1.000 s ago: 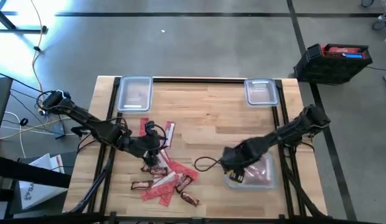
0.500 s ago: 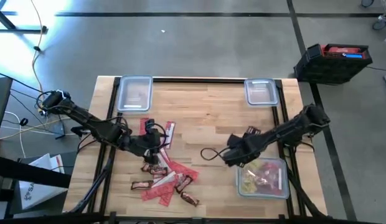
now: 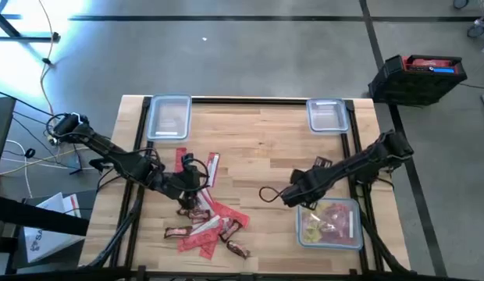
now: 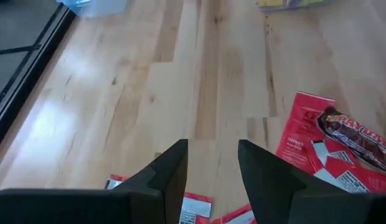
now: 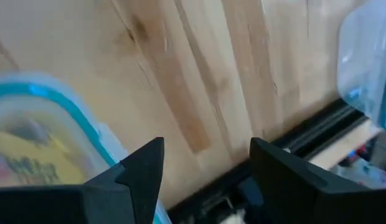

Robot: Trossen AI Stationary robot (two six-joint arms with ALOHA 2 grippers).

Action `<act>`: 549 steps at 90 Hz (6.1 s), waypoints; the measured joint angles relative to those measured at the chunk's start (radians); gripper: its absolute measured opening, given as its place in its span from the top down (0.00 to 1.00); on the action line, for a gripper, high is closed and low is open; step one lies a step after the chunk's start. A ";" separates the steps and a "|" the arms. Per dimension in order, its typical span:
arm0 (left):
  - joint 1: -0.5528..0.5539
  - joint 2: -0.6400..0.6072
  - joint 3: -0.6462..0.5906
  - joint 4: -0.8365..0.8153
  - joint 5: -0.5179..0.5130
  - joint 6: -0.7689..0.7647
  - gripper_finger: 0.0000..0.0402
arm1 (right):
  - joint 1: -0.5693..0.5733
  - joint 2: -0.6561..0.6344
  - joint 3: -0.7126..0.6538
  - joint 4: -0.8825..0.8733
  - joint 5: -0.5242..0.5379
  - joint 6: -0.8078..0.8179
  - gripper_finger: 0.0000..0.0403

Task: Sort candy
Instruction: Open the transparent bin

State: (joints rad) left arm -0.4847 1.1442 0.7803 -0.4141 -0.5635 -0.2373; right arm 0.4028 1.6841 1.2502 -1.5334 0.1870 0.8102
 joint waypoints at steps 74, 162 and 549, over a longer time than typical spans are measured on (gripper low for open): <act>0.000 0.000 0.000 0.004 -0.039 -0.004 0.69 | 0.013 -0.012 -0.077 0.074 -0.037 -0.048 0.48; 0.001 0.001 0.000 0.044 -0.102 0.032 0.69 | -1.125 -0.114 -0.075 0.285 0.482 -0.153 0.56; 0.249 0.296 0.047 0.436 -0.032 0.208 0.69 | -0.015 -0.153 -0.420 1.185 0.405 -0.220 1.00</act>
State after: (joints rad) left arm -0.2354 1.4401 0.8276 0.0216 -0.5954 -0.0292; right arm 0.3882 1.5310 0.8299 -0.3484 0.5923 0.5900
